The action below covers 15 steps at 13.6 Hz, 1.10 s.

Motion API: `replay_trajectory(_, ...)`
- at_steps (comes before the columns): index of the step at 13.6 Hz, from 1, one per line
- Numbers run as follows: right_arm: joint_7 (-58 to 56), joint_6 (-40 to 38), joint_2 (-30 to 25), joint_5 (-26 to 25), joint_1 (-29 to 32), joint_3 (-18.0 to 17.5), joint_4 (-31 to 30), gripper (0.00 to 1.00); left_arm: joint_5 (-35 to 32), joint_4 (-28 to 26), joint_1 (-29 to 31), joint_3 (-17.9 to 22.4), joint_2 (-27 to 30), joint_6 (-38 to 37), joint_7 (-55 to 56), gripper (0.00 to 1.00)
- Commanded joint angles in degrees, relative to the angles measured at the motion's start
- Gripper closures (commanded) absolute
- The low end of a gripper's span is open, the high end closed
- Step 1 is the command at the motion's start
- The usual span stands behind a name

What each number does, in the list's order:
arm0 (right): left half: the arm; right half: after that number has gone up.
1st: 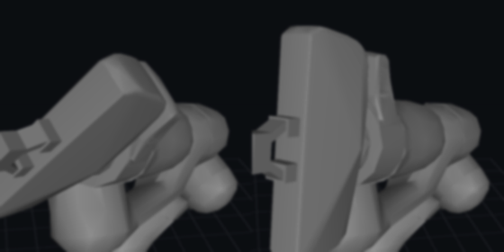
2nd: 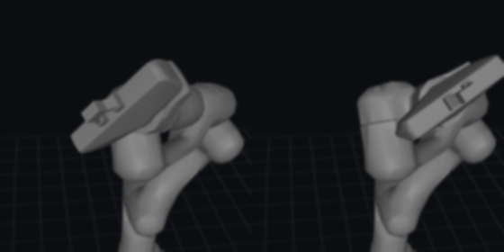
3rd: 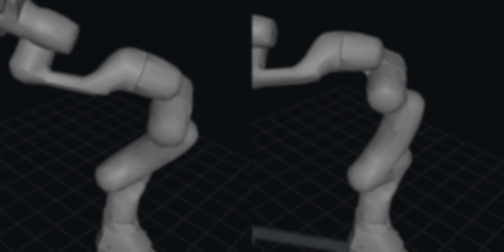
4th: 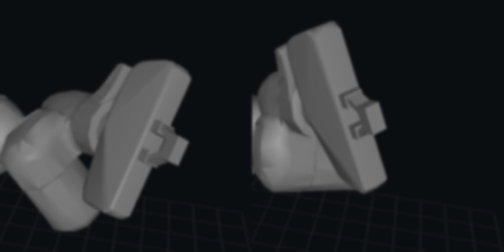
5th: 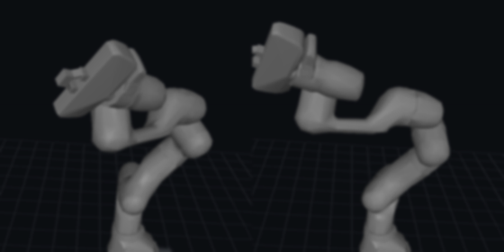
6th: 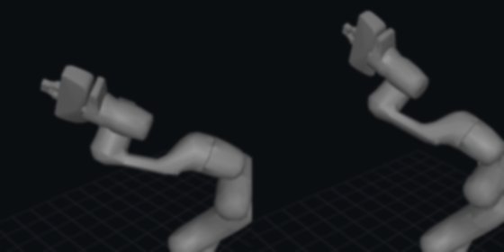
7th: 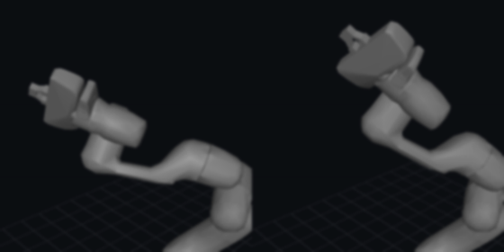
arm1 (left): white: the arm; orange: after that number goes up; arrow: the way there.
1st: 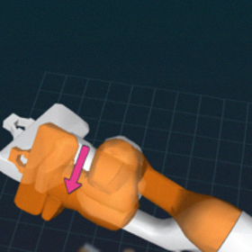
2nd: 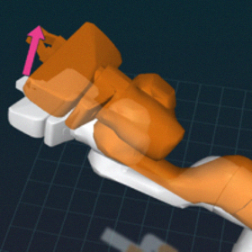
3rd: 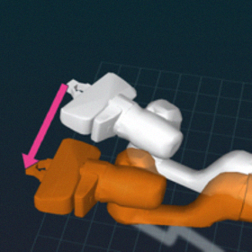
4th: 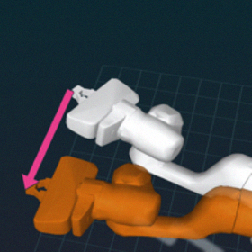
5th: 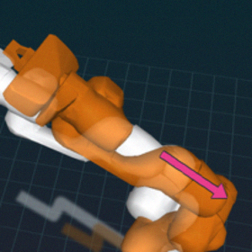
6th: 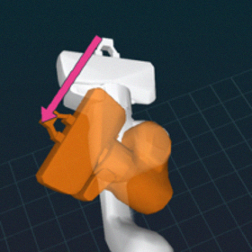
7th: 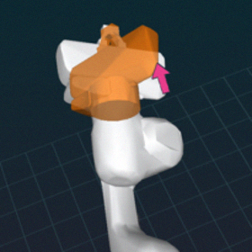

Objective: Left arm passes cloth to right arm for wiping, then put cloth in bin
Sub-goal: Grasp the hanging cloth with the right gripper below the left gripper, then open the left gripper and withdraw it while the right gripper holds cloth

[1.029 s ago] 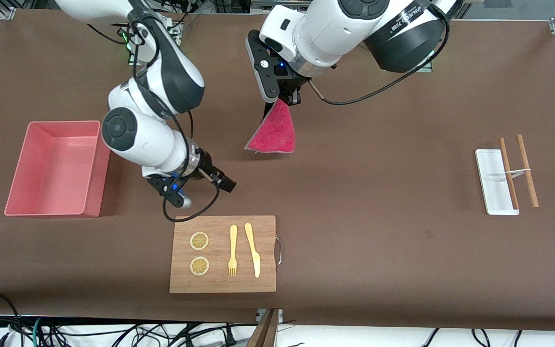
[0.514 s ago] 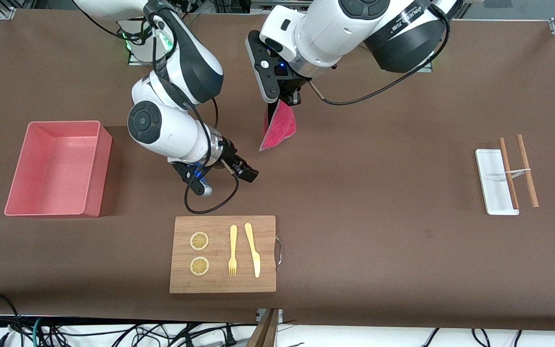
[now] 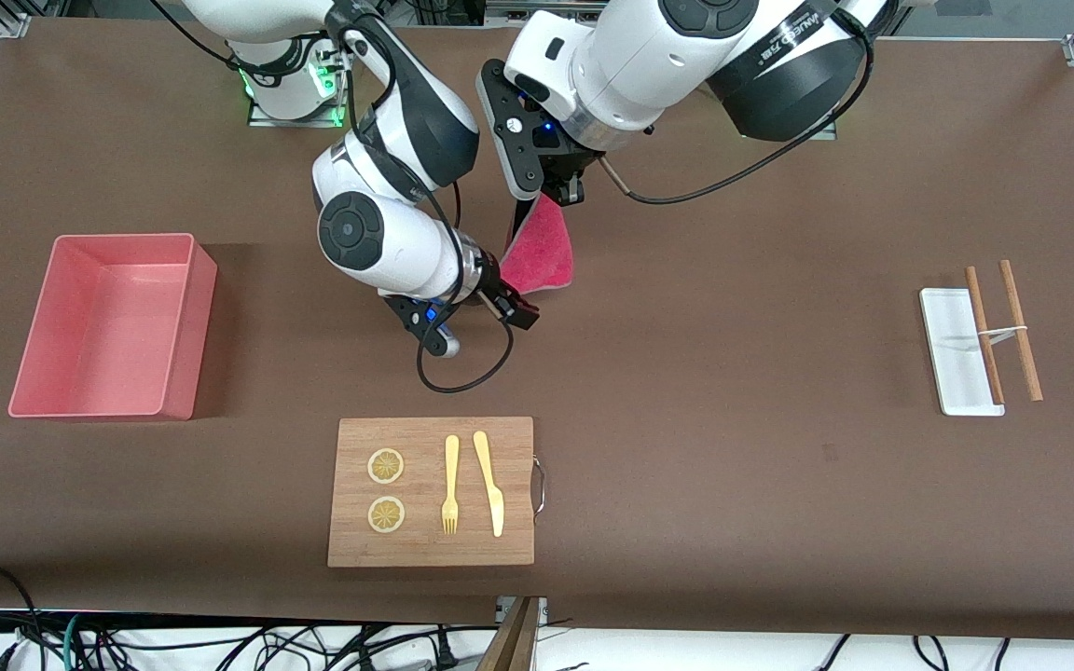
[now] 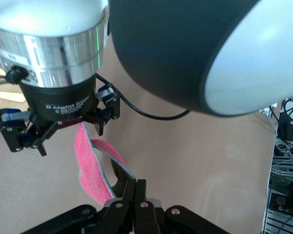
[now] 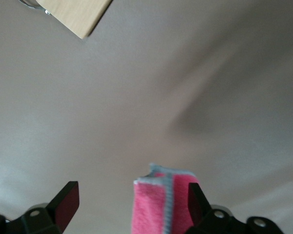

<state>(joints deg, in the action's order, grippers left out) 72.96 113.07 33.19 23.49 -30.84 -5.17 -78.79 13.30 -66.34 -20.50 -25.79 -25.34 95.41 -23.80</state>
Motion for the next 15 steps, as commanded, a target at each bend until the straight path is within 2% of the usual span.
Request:
replay_trajectory(1,-0.10,-0.48,-0.14,1.47,0.08,0.42,0.13,0.46,1.29,0.60,0.37,0.21,0.47,-0.14,-0.55,1.00)
replay_trajectory(2,-0.45,-0.48,-0.14,1.47,0.26,0.42,0.13,0.70,1.29,0.60,0.37,0.21,0.47,-0.14,-0.55,1.00)
replay_trajectory(3,-0.80,-1.00,-0.14,1.56,0.43,0.42,0.13,0.88,1.29,0.69,0.37,0.21,0.47,-0.14,-0.55,1.00)
replay_trajectory(4,-0.89,-2.05,-0.14,1.56,0.52,0.42,0.21,0.98,1.29,0.69,0.37,0.21,0.47,-0.23,-0.55,1.00)
replay_trajectory(15,-0.63,-2.50,-0.32,4.37,0.61,-0.81,0.48,1.00,1.81,0.69,1.08,0.21,1.35,-0.84,-0.55,1.00)
